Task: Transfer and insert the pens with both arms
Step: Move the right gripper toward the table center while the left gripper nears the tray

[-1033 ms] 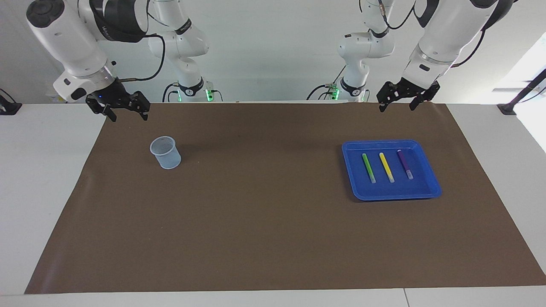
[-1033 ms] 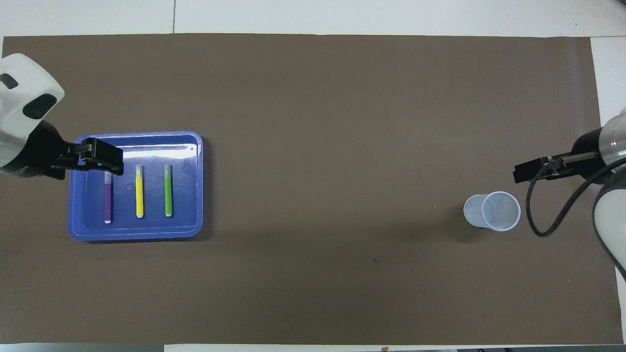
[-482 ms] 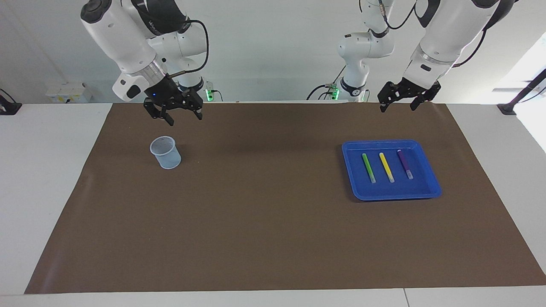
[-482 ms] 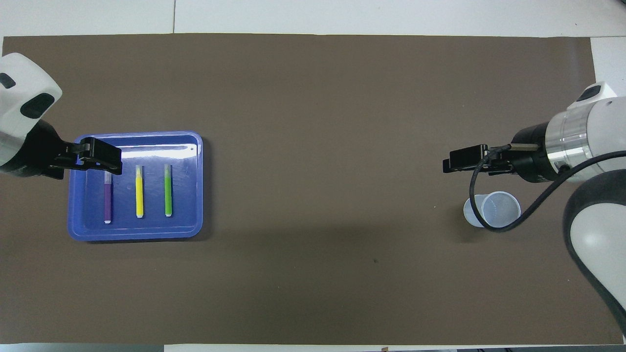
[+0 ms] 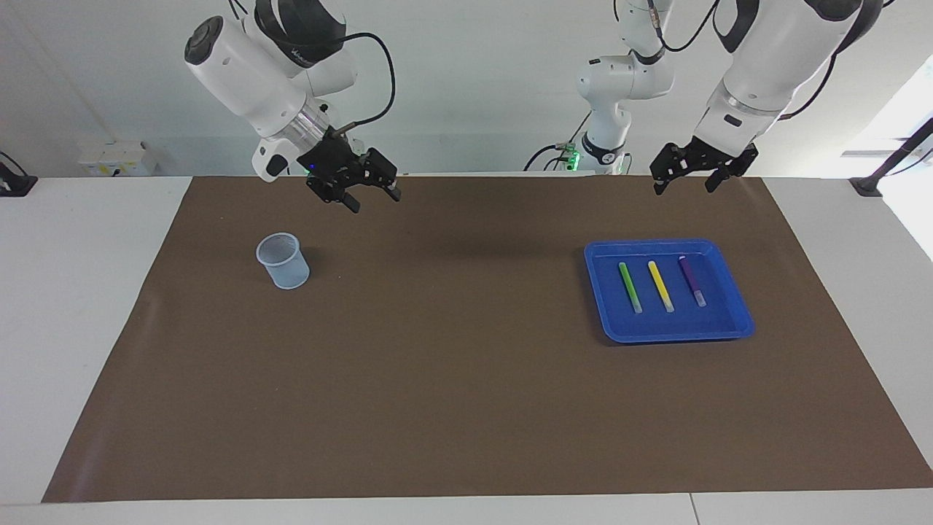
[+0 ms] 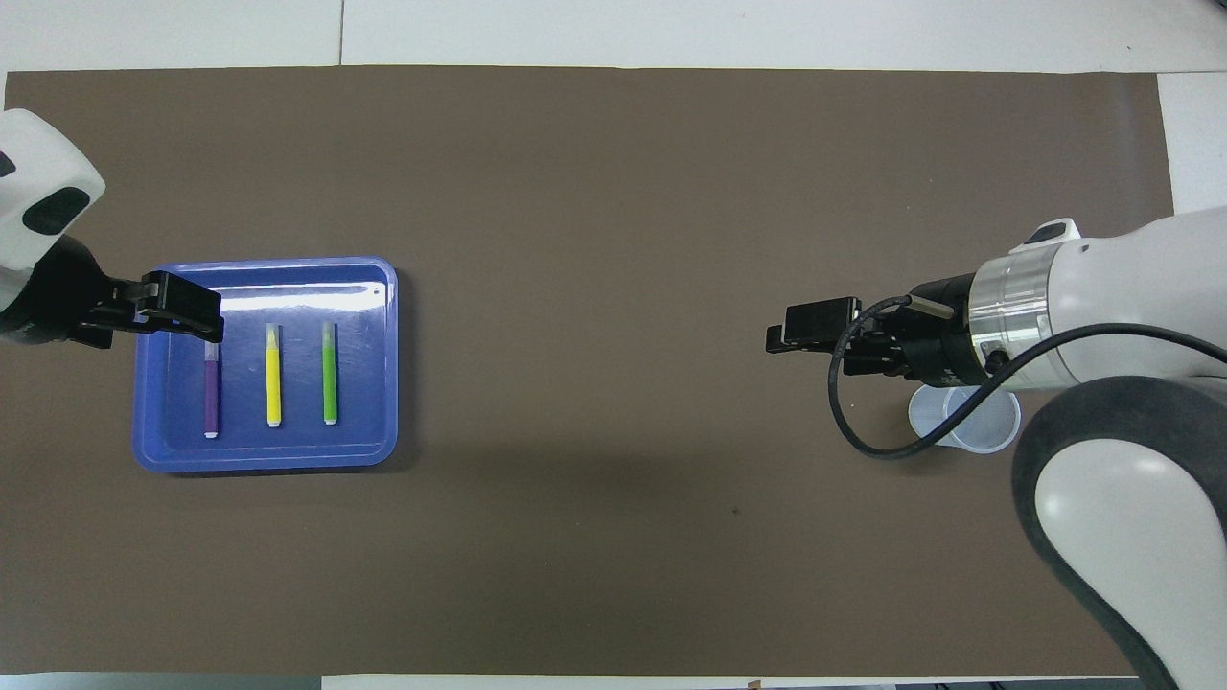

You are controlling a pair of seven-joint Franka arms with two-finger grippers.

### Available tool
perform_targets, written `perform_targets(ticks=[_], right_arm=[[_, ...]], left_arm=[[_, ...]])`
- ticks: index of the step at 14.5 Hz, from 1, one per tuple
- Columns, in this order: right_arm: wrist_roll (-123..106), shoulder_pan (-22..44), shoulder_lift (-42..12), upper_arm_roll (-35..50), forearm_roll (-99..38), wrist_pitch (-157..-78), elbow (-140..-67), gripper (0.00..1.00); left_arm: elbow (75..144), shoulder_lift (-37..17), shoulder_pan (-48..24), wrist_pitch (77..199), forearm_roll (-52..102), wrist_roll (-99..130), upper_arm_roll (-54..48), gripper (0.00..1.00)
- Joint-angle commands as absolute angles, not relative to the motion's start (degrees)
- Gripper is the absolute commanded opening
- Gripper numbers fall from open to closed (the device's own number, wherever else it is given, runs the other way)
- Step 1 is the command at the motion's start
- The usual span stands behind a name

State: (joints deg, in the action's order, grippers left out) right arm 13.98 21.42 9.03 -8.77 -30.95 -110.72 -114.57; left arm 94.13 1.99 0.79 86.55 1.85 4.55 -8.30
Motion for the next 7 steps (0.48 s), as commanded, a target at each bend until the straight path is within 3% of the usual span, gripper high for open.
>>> perform_targets(ticks=[1, 7], right_arm=[[14.4, 21.2, 11.9, -8.8, -34.3, -113.9, -118.0, 1.00], [16.1, 22.9, 12.1, -8.7, -46.0, -118.6, -120.8, 1.00]], left_arm=[[102.3, 4.6, 5.9, 92.4, 1.9, -3.8, -7.9, 1.00], [116.0, 1.9, 11.5, 106.9, 1.9, -14.3, -7.8, 1.00]])
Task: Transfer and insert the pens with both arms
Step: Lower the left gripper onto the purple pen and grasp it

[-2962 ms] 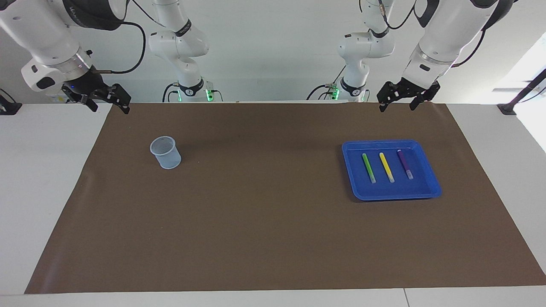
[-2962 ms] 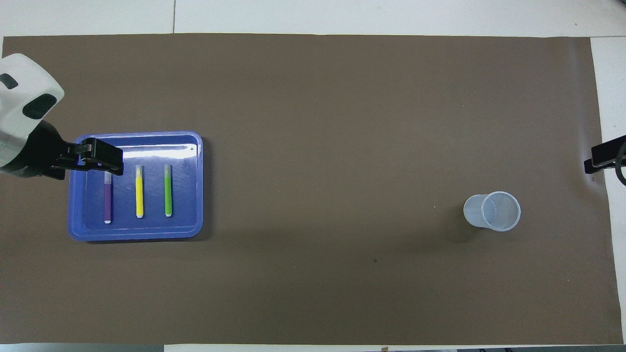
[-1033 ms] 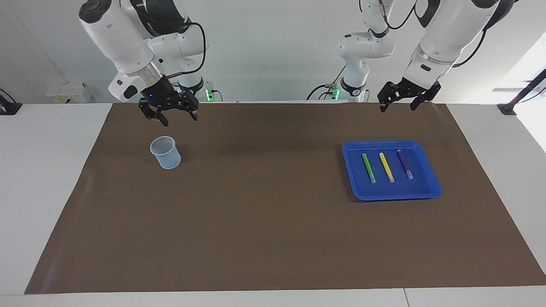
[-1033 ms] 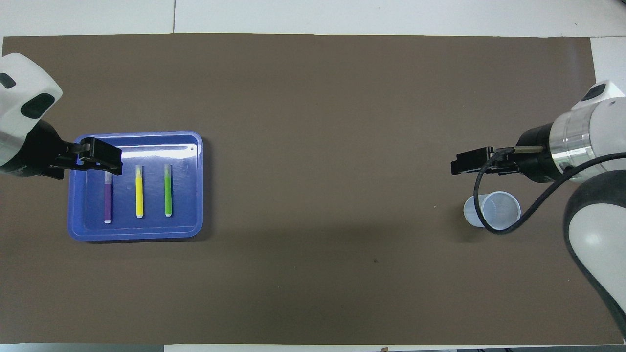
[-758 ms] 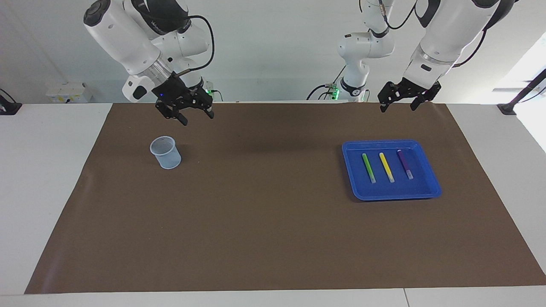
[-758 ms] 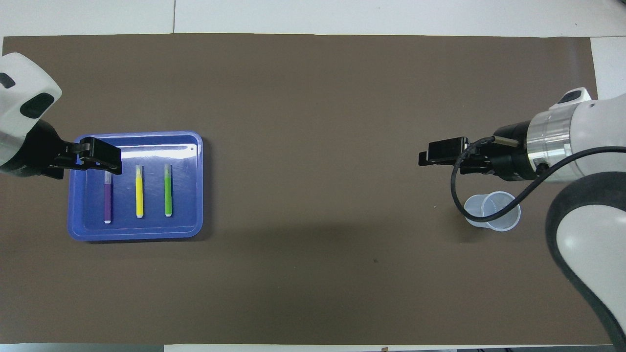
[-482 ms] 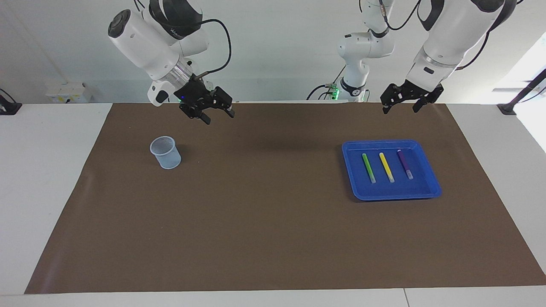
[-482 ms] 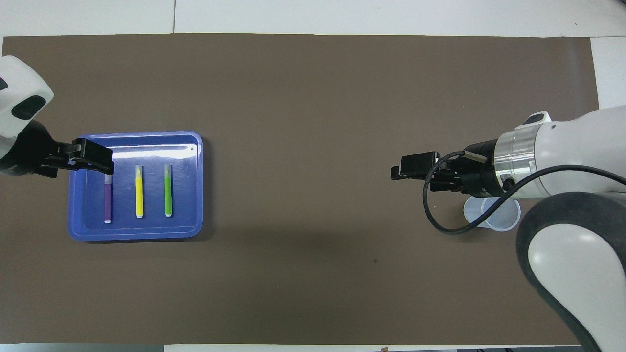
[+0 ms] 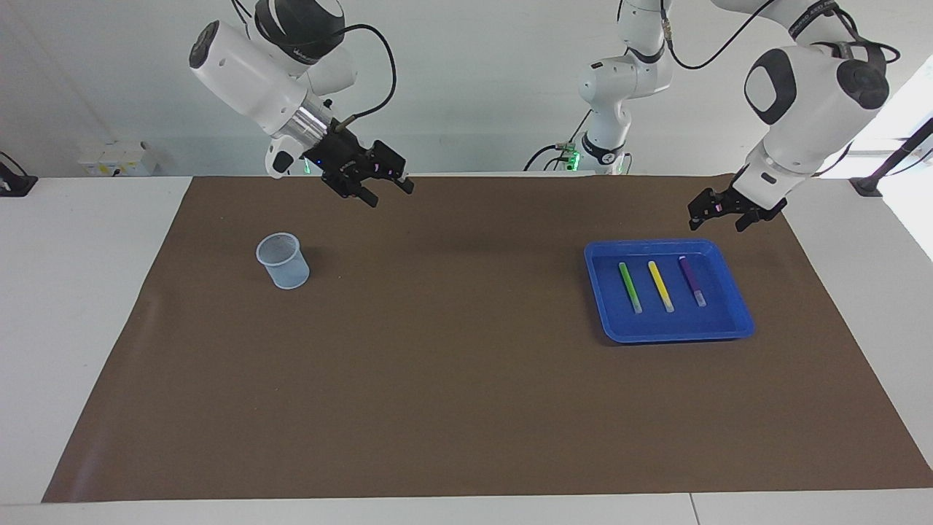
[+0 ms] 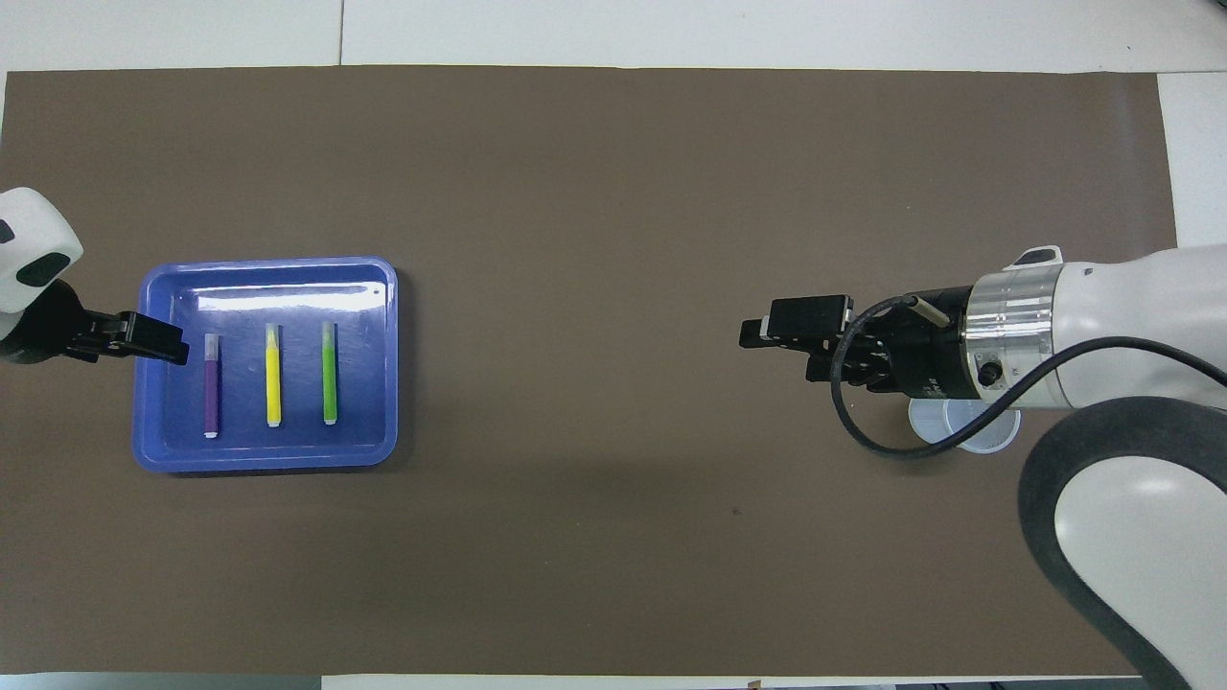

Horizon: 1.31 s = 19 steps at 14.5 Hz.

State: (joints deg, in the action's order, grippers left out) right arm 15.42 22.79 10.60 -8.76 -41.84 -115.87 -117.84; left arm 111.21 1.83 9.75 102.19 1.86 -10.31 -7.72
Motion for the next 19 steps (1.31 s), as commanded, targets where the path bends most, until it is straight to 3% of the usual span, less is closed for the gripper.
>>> perform_targets(ticks=[1, 6, 15, 19], right_arm=[[16.2, 23.0, 12.1, -8.6, -46.8, -120.2, -121.4, 1.00], [15.6, 24.2, 7.6, -8.5, -53.8, -123.6, -121.8, 1.00], [16.3, 31.9, 5.7, -8.4, -57.6, -136.2, -123.8, 1.00], [16.4, 32.7, 5.8, -8.4, -57.6, -136.7, -124.0, 1.00]], left_arm=[[117.9, 1.4, 11.8, 109.4, 1.8, -14.9, -7.8, 1.00], [127.3, -0.4, 13.8, 123.0, 1.5, -19.4, -7.6, 1.00], [127.2, -8.4, 13.9, 131.8, 1.4, -19.9, -7.6, 0.87], [126.7, -10.2, 13.9, 133.4, 1.1, -19.9, -7.6, 0.83]])
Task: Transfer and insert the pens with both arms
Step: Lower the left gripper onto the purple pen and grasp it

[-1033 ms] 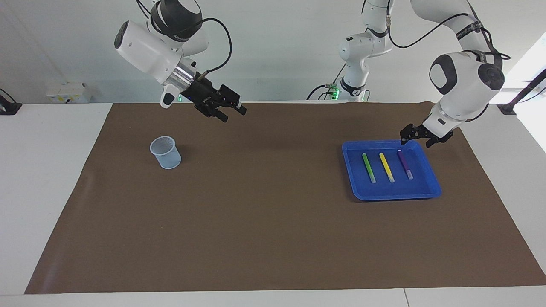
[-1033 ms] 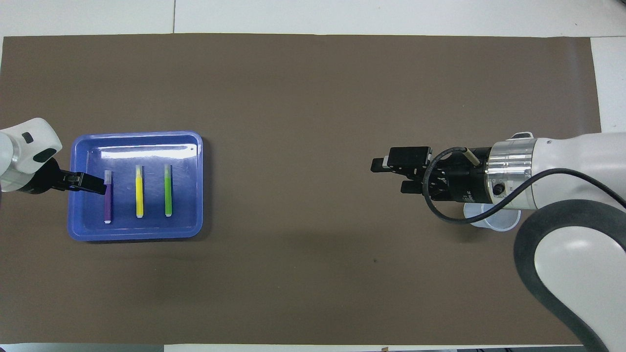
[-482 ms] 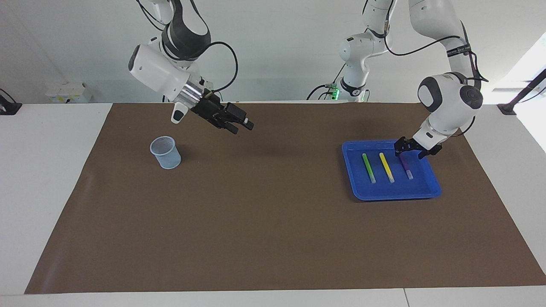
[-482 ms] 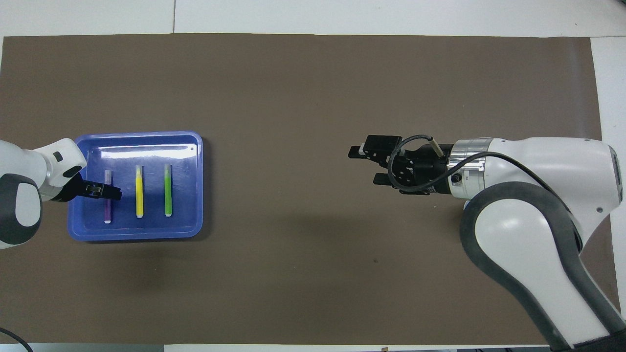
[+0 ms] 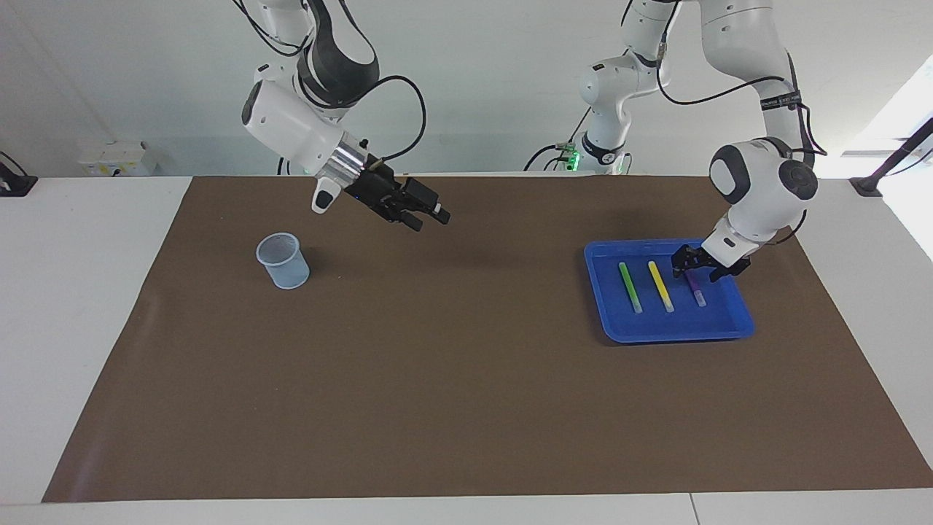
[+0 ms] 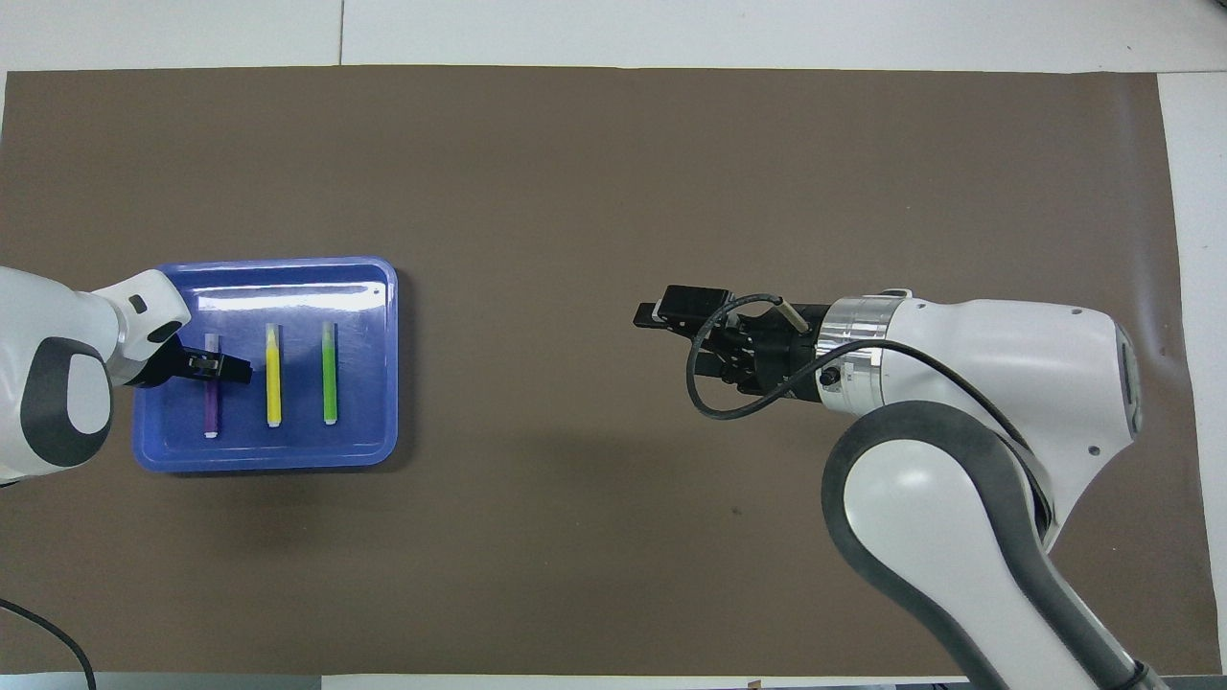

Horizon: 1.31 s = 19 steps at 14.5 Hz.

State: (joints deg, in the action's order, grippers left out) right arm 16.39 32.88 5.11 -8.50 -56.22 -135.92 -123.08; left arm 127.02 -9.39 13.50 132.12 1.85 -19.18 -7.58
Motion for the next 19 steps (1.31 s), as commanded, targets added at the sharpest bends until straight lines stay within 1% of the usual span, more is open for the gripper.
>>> perform_targets(ticks=[1, 3, 5, 7, 9, 10, 11, 16, 19], right_arm=[[16.4, 32.8, 5.8, -8.4, -57.6, -136.6, -124.0, 1.00], [16.4, 32.8, 5.9, -8.4, -57.6, -136.5, -124.0, 1.00], [16.3, 33.0, 5.9, -8.4, -57.6, -136.5, -124.0, 1.00], [16.3, 34.2, 5.9, -8.4, -57.6, -136.9, -124.0, 1.00], [16.3, 34.4, 6.2, -8.3, -58.3, -137.2, -124.7, 1.00], [15.9, 34.4, 6.4, -8.4, -61.0, -137.2, -125.1, 1.00], [15.4, 34.3, 6.3, -8.4, -62.1, -137.3, -124.8, 1.00], [14.9, 34.1, 6.3, -8.4, -62.4, -136.8, -124.8, 1.00], [13.3, 34.0, 6.3, -8.4, -62.6, -137.0, -124.8, 1.00]], left_arm=[[126.7, -10.3, 13.9, 133.5, 1.1, -19.9, -7.6, 0.79], [126.7, -10.4, 13.9, 133.5, 1.1, -19.8, -7.6, 0.66], [126.7, -10.6, 13.8, 133.5, 1.1, -19.8, -7.6, 0.47], [126.3, -10.6, 13.9, 133.4, 0.7, -19.8, -7.6, 0.32], [126.3, -10.6, 13.8, 133.4, 0.5, -19.7, -7.6, 0.11], [126.2, -10.7, 13.8, 133.4, 0.5, -19.7, -7.6, 0.02], [125.9, -10.7, 13.7, 133.3, 0.5, -19.7, -7.6, 0.00], [123.8, -10.9, 13.3, 131.1, 0.6, -18.9, -7.6, 0.00], [117.5, -11.2, 12.7, 122.6, 0.5, -15.8, -7.7, 0.00]])
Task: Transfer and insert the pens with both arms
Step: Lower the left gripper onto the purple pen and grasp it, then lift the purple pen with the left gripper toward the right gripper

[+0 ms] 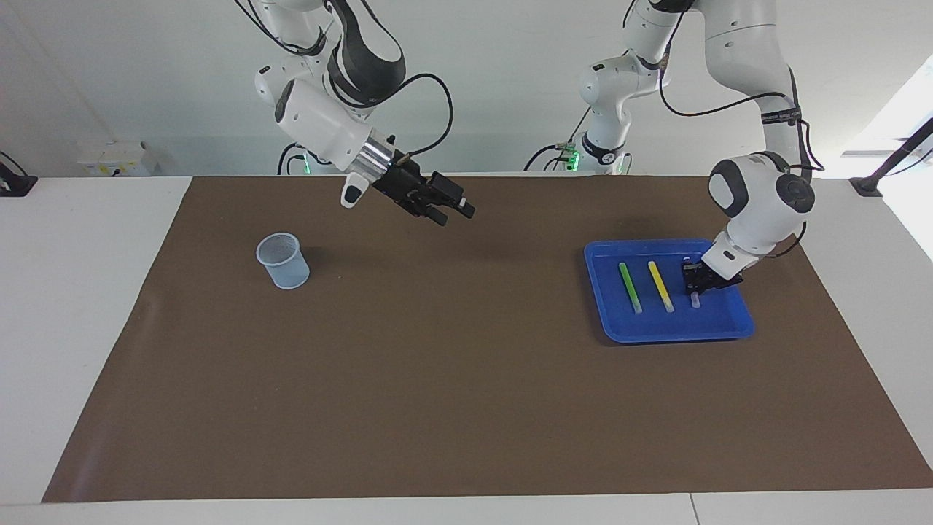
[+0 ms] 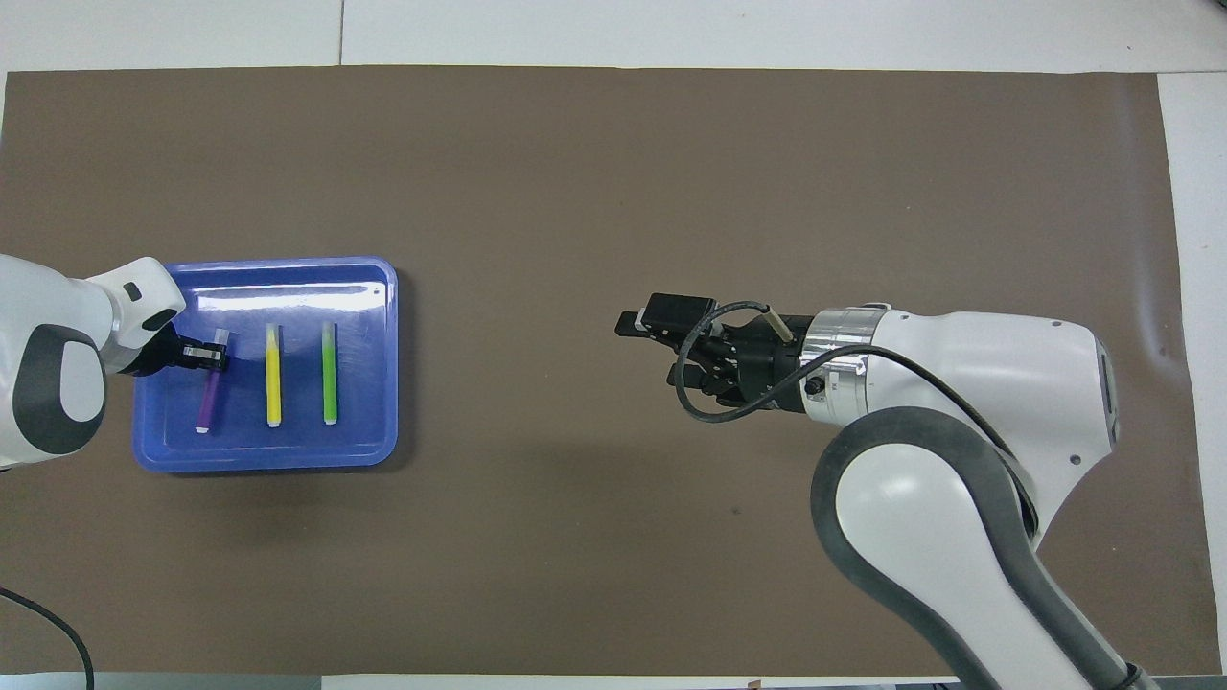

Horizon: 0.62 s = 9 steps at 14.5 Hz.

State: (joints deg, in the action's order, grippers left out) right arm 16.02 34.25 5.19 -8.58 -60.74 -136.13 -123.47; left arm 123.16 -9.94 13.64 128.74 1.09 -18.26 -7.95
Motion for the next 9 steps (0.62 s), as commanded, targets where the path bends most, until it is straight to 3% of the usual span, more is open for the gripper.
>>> perform_targets(ticks=[1, 5, 9], right_arm=[[11.9, 33.8, 6.3, -8.4, -62.6, -136.9, -124.8, 1.00], [11.1, 33.6, 6.3, -8.4, -62.6, -136.6, -124.8, 1.00], [11.2, 33.7, 6.3, -8.4, -63.1, -136.9, -124.7, 1.00]], left_arm=[[115.5, -11.2, 11.8, 119.8, 0.5, -14.6, -7.7, 0.00], [109.6, -10.5, 8.4, 110.3, 0.7, -5.1, -8.2, 0.00], [100.3, -10.4, 3.7, 98.3, 8.6, 19.3, -9.1, 0.00]])
